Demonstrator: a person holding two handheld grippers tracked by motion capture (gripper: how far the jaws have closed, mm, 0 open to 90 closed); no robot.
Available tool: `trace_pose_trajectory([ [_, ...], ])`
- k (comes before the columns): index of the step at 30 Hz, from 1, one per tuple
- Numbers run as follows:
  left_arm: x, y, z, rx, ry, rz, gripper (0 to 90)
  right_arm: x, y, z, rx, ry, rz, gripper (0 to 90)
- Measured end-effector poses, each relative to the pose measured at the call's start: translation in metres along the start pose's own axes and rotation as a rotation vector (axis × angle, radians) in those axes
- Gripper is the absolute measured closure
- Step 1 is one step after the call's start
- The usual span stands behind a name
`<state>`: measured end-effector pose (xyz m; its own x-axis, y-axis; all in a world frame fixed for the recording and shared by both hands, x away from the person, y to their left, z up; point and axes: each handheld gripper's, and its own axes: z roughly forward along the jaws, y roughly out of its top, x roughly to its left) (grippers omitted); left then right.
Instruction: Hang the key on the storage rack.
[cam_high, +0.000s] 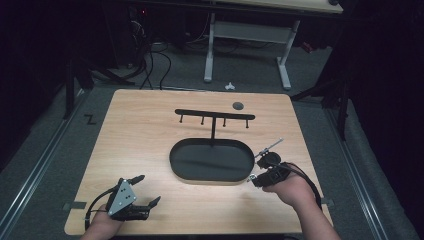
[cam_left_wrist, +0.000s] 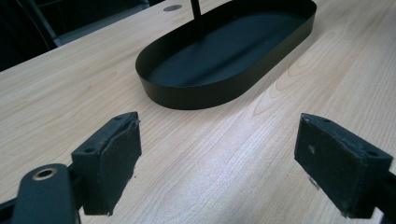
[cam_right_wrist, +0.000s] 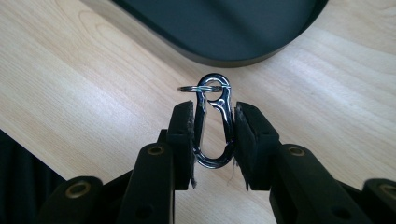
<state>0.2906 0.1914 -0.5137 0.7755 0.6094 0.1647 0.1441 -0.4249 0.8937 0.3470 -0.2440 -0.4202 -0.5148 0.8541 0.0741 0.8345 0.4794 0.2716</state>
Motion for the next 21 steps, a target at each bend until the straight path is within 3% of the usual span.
trace_pose_trajectory([
  [21, 0.000, 0.000, 0.000, -0.008, 0.002, -0.004, 15.2, -0.011, 0.017, -0.031, -0.036, -0.027, 0.045, 69.0],
])
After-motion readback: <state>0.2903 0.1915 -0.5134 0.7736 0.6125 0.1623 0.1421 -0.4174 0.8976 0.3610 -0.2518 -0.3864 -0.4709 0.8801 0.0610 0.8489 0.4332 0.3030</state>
